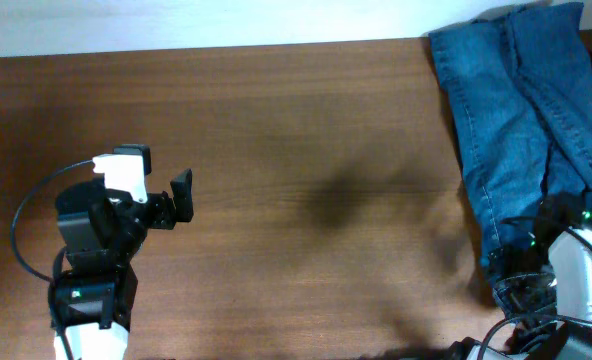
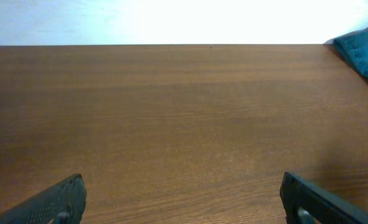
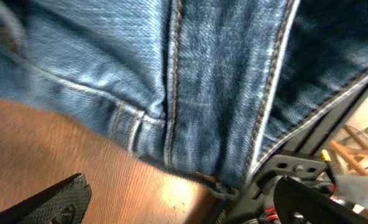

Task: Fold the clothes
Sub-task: 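Move the right gripper to the blue jeans and grasp the waistband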

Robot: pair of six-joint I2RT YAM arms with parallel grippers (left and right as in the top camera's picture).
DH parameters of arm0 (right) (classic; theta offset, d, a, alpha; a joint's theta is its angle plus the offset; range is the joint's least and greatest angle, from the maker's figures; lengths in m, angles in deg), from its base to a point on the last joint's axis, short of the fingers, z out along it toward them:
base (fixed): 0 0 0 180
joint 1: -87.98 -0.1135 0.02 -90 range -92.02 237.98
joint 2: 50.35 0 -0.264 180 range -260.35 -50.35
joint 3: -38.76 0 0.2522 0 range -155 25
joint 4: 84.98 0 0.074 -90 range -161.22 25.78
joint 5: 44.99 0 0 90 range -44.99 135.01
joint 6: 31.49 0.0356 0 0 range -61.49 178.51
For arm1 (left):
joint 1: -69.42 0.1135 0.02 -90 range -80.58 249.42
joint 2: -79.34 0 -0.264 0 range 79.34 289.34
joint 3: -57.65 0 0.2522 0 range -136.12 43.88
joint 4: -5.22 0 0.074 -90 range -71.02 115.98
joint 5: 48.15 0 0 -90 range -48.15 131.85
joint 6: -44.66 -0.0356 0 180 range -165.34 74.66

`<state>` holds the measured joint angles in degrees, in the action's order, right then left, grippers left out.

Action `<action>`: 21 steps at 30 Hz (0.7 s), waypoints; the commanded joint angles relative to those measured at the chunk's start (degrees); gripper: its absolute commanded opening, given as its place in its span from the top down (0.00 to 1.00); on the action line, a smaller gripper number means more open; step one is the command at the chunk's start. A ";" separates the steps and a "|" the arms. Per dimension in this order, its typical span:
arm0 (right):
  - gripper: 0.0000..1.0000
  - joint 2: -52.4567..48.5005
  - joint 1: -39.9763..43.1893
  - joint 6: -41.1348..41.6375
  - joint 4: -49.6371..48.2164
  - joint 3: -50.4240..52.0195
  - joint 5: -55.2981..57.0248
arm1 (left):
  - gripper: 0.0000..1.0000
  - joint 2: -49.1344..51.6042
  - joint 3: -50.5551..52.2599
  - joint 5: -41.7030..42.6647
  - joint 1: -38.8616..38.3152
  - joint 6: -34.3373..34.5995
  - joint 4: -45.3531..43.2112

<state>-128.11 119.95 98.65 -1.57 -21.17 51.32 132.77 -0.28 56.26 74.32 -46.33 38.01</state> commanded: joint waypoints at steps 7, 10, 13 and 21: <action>0.05 0.13 0.31 1.79 -12.00 5.03 0.17 | 0.01 0.09 -1.22 0.83 0.24 0.37 -0.57; 0.47 0.13 0.31 -2.99 -13.18 5.03 -2.19 | 0.01 0.09 -1.22 0.83 0.24 0.37 -0.55; 0.96 0.35 0.24 -9.53 -14.38 4.98 -5.18 | 0.01 0.09 -1.22 0.83 0.24 0.37 -0.55; 0.96 7.63 -4.26 -18.01 -14.16 -1.99 -12.66 | 0.00 0.09 -1.22 0.83 0.24 0.37 -0.57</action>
<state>-124.65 118.46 86.19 -15.21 -17.85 44.80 132.77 -0.28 56.26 74.32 -46.33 37.77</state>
